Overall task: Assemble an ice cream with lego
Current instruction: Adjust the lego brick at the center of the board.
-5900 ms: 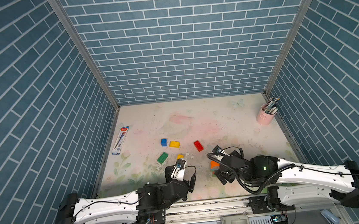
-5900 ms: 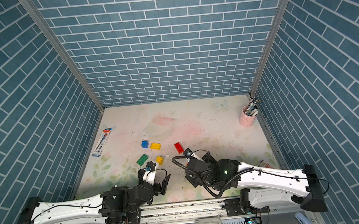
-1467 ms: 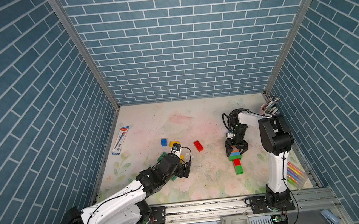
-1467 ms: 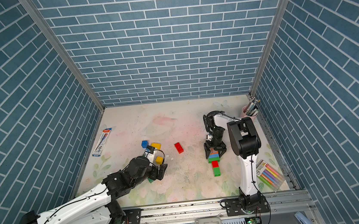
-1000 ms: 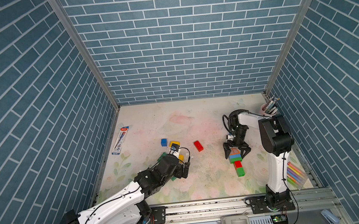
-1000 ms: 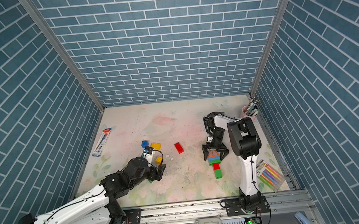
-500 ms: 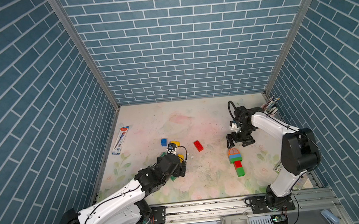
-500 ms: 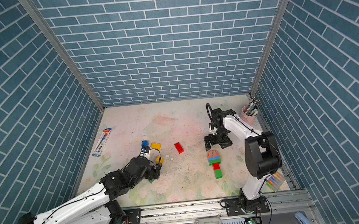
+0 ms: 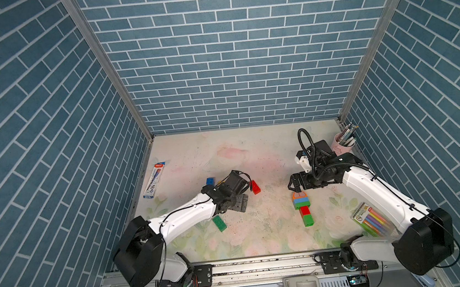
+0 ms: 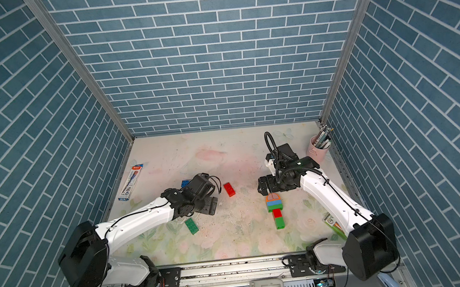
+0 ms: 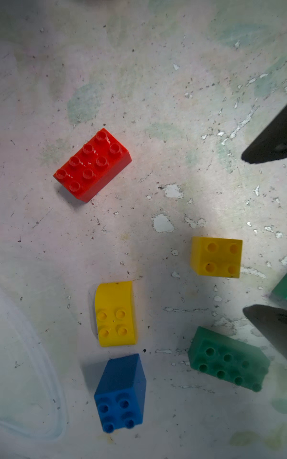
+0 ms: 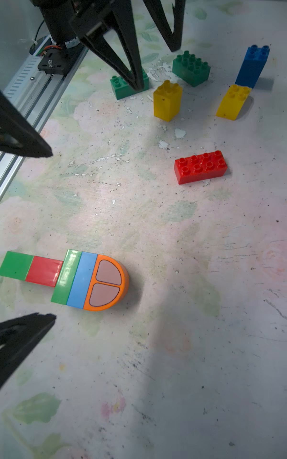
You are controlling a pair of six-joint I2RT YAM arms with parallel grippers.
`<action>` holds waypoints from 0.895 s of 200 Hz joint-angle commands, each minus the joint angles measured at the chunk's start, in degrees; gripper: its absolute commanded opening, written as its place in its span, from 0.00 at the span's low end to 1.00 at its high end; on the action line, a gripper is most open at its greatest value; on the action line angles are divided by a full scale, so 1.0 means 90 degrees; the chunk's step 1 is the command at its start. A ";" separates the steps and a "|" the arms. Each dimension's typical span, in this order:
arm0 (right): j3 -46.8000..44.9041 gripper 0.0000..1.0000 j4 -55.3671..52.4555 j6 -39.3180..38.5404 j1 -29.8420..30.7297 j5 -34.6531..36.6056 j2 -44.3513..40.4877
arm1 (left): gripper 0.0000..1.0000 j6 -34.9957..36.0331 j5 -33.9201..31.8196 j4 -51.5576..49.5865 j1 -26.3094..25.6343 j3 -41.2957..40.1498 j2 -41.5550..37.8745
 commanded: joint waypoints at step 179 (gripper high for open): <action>0.0206 0.98 -0.0308 0.0088 -0.0006 -0.0307 -0.0208 | 0.41 -0.1107 0.0824 -0.0674 0.0110 0.0777 0.1804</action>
